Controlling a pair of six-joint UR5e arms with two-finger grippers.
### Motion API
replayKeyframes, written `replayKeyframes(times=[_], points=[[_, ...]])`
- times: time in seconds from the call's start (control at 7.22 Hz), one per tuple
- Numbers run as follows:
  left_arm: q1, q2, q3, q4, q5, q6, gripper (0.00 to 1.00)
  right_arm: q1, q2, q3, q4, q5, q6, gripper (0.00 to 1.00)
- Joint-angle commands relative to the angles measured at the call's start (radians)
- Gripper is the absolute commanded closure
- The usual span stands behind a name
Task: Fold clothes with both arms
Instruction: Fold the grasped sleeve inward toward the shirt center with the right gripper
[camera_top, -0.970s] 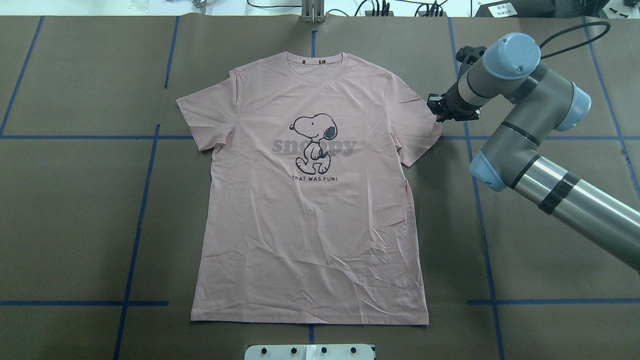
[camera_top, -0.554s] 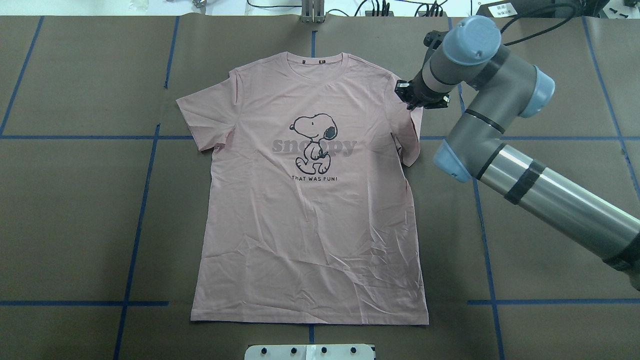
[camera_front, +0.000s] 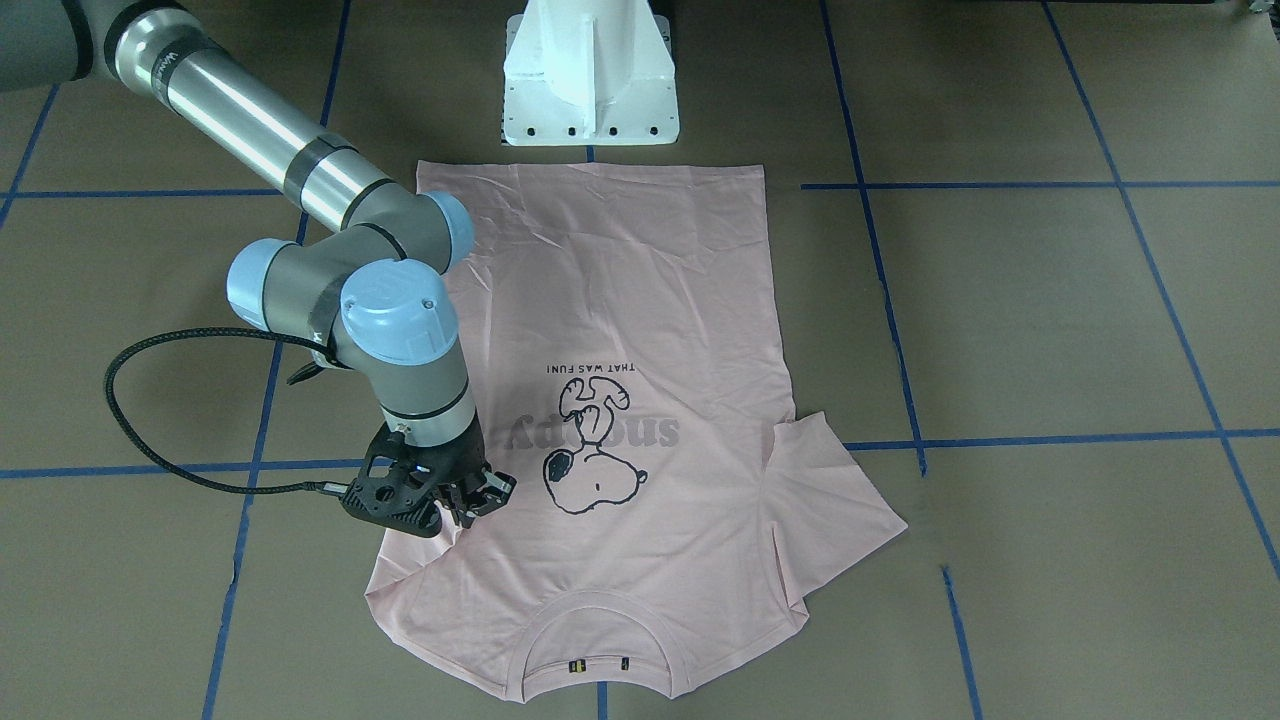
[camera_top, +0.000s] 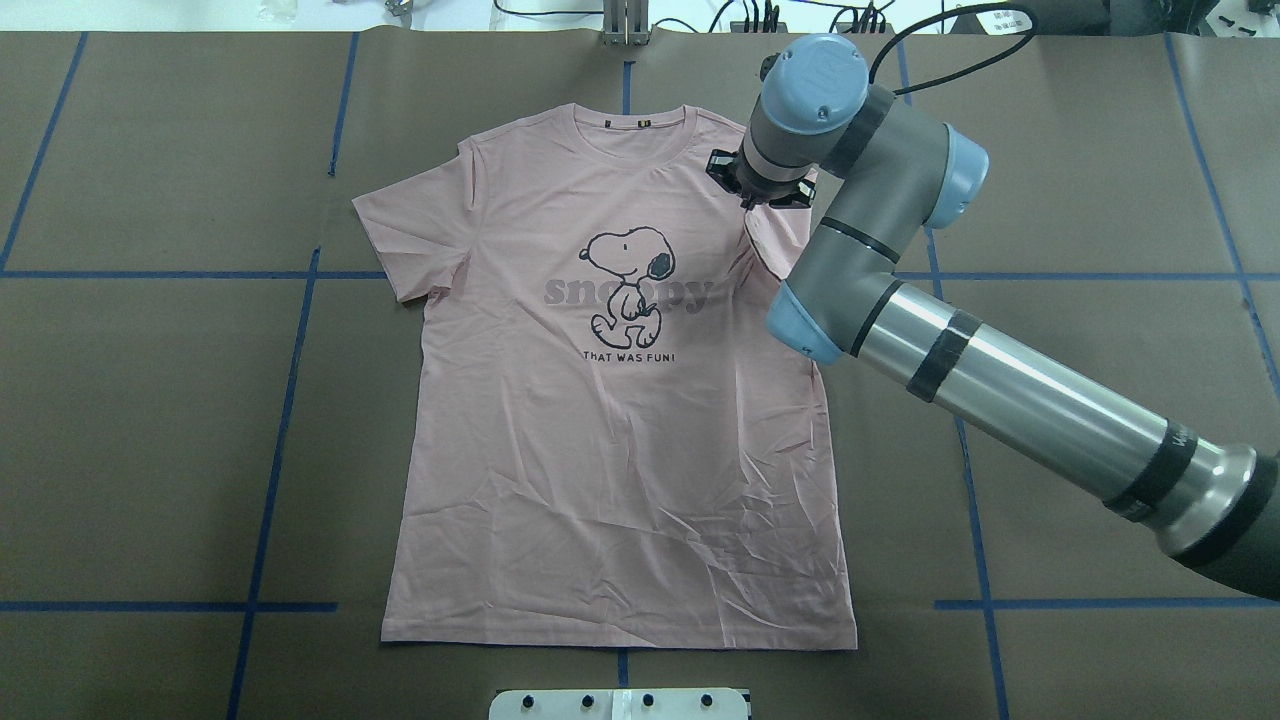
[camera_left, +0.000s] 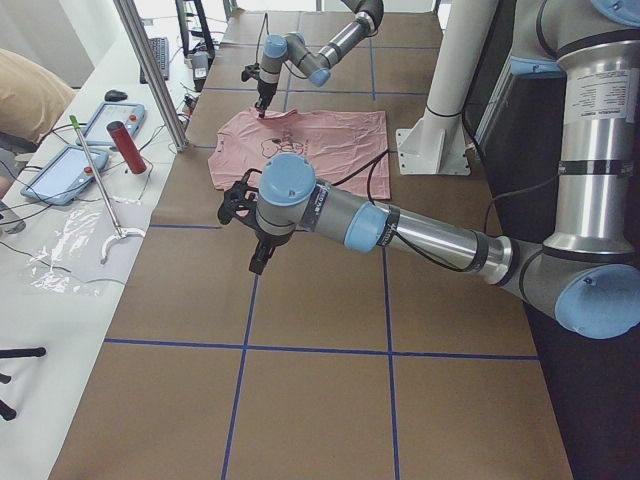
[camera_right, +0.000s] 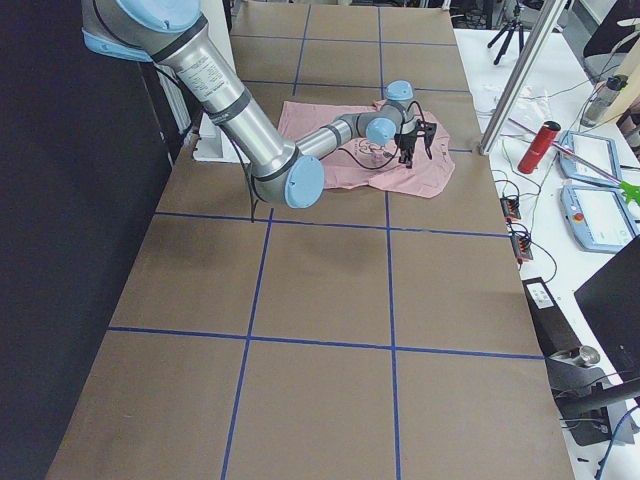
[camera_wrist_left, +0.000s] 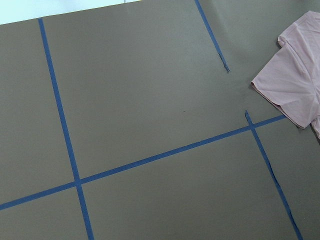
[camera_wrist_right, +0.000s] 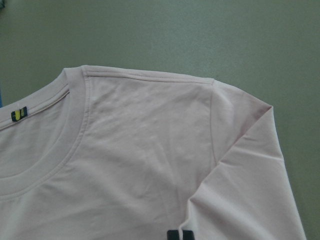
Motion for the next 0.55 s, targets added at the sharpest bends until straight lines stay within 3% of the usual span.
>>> replayKeyframes(times=[0.0, 0.28, 0.42], points=[[0.002, -0.003, -0.001, -0.001, -0.001, -0.035, 0.0, -0.03, 0.014, -0.021, 0.005, -0.069, -0.005, 0.0], [0.012, -0.018, 0.013, -0.034, 0.006, -0.075, 0.0, -0.03, 0.015, 0.008, 0.003, -0.066, -0.003, 0.0], [0.055, -0.05, 0.036, -0.106, 0.009, -0.214, 0.0, -0.018, 0.014, 0.032, 0.005, -0.063, -0.002, 0.0]])
